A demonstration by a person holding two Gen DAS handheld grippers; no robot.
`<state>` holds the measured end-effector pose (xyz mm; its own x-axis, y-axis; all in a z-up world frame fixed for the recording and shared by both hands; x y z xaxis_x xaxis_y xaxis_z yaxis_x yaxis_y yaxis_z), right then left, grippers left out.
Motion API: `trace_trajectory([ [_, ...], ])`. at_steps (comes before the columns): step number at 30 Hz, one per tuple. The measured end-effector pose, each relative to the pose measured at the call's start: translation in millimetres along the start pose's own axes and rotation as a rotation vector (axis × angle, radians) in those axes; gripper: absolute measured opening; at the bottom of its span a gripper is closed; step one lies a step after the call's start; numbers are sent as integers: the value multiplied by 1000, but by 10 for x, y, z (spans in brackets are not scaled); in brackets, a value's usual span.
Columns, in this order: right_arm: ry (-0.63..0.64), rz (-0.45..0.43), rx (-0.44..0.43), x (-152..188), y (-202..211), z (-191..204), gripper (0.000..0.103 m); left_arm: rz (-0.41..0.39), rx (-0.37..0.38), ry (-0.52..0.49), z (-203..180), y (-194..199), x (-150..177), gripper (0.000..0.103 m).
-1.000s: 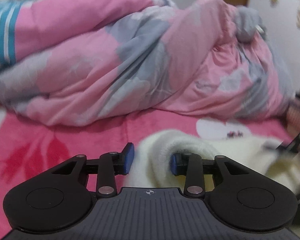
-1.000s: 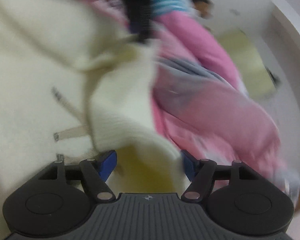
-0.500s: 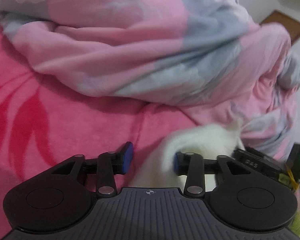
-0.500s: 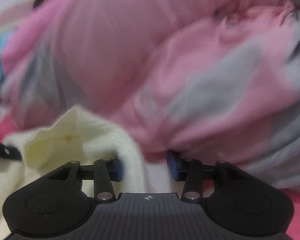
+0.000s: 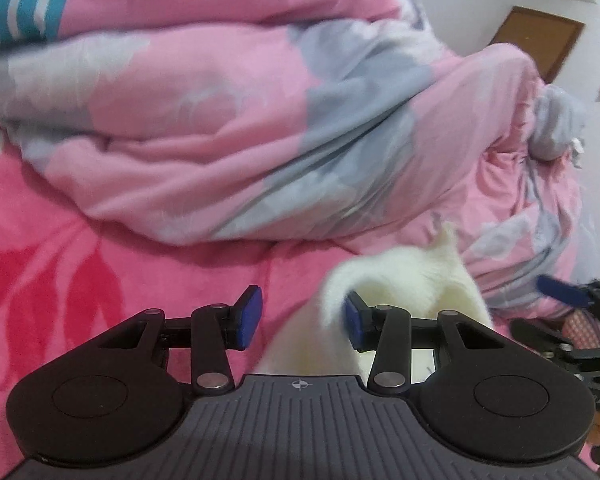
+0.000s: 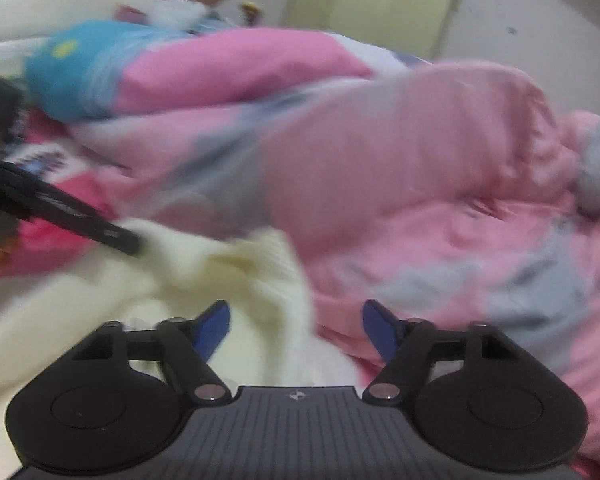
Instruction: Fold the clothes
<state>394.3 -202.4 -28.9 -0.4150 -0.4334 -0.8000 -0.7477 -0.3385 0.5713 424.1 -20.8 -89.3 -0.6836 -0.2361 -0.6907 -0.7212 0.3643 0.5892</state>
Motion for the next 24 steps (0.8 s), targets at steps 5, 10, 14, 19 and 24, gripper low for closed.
trace_trajectory([
  [5, -197, 64, -150, -126, -807, 140, 33, -58, 8, 38, -16, 331, -93, 43],
  [10, -731, 26, -116, 105, -875, -444, 22, -138, 87, 81, 100, 1210, -92, 43],
  [14, -844, -47, -212, 301, 3, -491, 23, -170, 142, 4, 103, 1938, 221, 47],
  [19, -865, 32, -379, 730, 1046, 41, 24, -114, 205, -181, -209, 2551, 944, 55],
  [24, -779, 117, -386, 1217, 1417, 817, 24, -36, 139, -359, -493, 2753, 1737, 55],
])
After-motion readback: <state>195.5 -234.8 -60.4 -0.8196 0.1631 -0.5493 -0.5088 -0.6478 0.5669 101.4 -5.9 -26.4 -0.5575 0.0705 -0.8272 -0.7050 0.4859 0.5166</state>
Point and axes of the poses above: each gripper's, at about its wrist camera, not at the fingertips, and y roughly against the way its jaws point, z to its left, x to its underside, the point moved 8 cm from there along -y, roughly the way its jaws point, and after that the axes turned 6 degrees about -x, right-handed, at the moved point
